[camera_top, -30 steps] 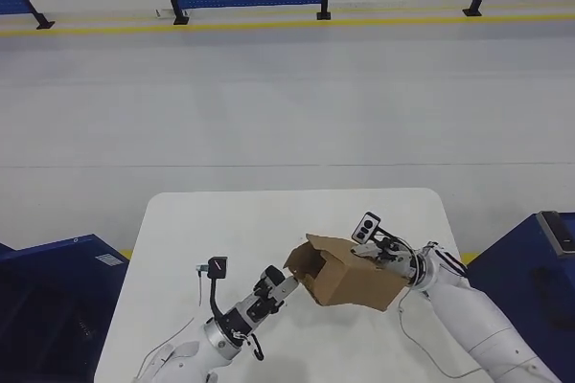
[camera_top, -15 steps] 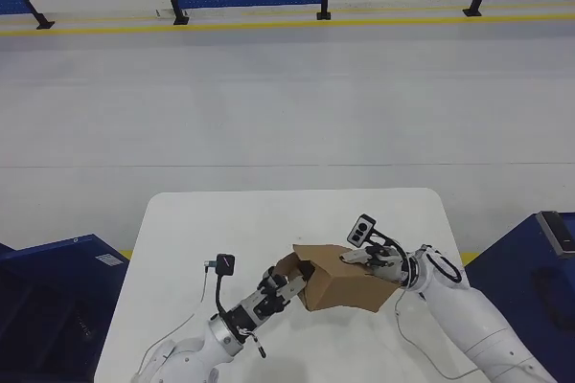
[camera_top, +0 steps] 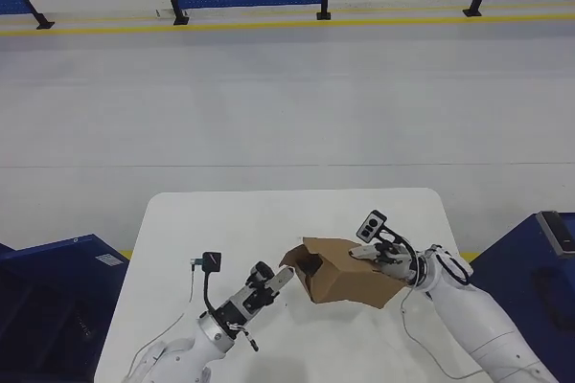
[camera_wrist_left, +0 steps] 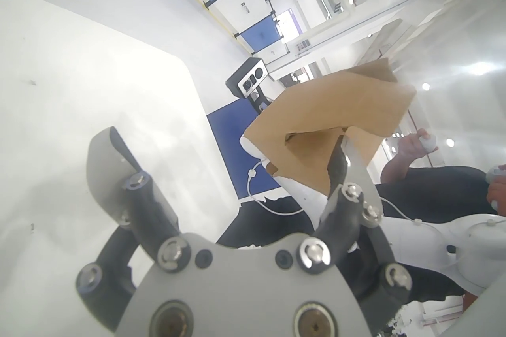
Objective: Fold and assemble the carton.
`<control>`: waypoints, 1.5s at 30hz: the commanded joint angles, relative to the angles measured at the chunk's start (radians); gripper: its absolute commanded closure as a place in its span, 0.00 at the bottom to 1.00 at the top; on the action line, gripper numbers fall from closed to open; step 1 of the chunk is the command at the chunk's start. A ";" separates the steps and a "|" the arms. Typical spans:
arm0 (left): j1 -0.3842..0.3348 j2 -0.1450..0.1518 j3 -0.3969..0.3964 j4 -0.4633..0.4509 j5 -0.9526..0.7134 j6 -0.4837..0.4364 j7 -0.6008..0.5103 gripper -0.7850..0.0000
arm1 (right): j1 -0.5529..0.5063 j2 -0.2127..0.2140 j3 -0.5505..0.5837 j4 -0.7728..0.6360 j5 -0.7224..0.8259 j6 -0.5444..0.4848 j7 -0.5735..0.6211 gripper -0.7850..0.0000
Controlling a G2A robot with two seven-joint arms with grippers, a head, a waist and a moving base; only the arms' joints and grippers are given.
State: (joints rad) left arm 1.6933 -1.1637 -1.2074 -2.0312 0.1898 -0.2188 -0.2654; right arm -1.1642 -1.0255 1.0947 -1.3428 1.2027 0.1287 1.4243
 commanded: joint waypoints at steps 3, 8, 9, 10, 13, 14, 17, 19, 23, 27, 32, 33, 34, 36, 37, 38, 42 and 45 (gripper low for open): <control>0.032 0.002 -0.050 -0.023 -0.086 -0.038 0.039 0.00 | -0.013 0.000 0.025 -0.007 -0.001 -0.036 -0.068 1.00; 0.070 0.000 -0.078 -0.059 -0.182 -0.124 0.083 0.00 | -0.043 0.010 0.081 -0.043 -0.157 -0.207 -0.151 1.00; 0.081 0.001 -0.082 -0.070 -0.166 -0.136 0.091 0.00 | -0.050 0.012 0.092 -0.056 -0.187 -0.233 -0.161 1.00; 0.090 0.001 -0.086 -0.081 -0.134 -0.147 0.103 0.00 | -0.058 0.014 0.102 -0.069 -0.211 -0.257 -0.169 1.00; 0.119 0.000 -0.079 -0.113 0.020 -0.144 0.164 0.00 | -0.088 0.019 0.134 -0.108 -0.274 -0.323 -0.193 1.00; 0.126 -0.002 -0.071 -0.121 0.087 -0.136 0.193 0.00 | -0.098 0.021 0.143 -0.122 -0.300 -0.344 -0.203 1.00; 0.140 -0.008 -0.016 -0.126 0.240 -0.076 0.243 0.00 | -0.131 0.026 0.166 -0.165 -0.360 -0.390 -0.230 1.00; 0.132 -0.011 0.016 -0.119 0.304 -0.026 0.244 0.00 | -0.147 0.027 0.174 -0.184 -0.376 -0.391 -0.237 1.00; 0.097 -0.020 0.069 -0.097 0.330 0.036 0.246 0.00 | -0.163 0.028 0.180 -0.200 -0.392 -0.384 -0.235 1.00; 0.060 -0.030 0.100 -0.075 0.371 0.112 0.275 0.00 | -0.175 0.027 0.181 -0.213 -0.409 -0.394 -0.238 1.00; 0.022 -0.041 0.134 -0.048 0.413 0.199 0.308 0.00 | -0.183 0.026 0.183 -0.219 -0.415 -0.399 -0.232 1.00; 0.016 -0.043 0.139 -0.042 0.416 0.214 0.304 0.00 | -0.185 0.025 0.183 -0.220 -0.417 -0.399 -0.233 1.00; 0.009 -0.045 0.143 -0.038 0.421 0.223 0.303 0.00 | -0.186 0.025 0.182 -0.221 -0.420 -0.399 -0.233 1.00; -0.003 -0.048 0.153 -0.028 0.426 0.233 0.306 0.00 | -0.186 0.024 0.178 -0.220 -0.427 -0.397 -0.235 1.00; -0.008 -0.050 0.159 -0.022 0.430 0.237 0.307 0.00 | -0.185 0.023 0.176 -0.221 -0.431 -0.397 -0.237 1.00; -0.013 -0.051 0.163 -0.017 0.432 0.241 0.308 0.00 | -0.184 0.022 0.174 -0.221 -0.433 -0.397 -0.238 1.00; -0.031 -0.057 0.167 -0.004 0.436 0.256 0.329 0.00 | -0.182 0.020 0.170 -0.223 -0.439 -0.400 -0.240 1.00; -0.041 -0.060 0.167 0.014 0.436 0.268 0.324 0.00 | -0.180 0.019 0.169 -0.223 -0.441 -0.400 -0.238 1.00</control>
State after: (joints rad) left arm 1.6558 -1.2231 -1.0388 -2.0237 0.6247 0.0431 0.0615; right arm -1.3448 -1.0063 1.2643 -1.5660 0.7620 -0.2709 1.1851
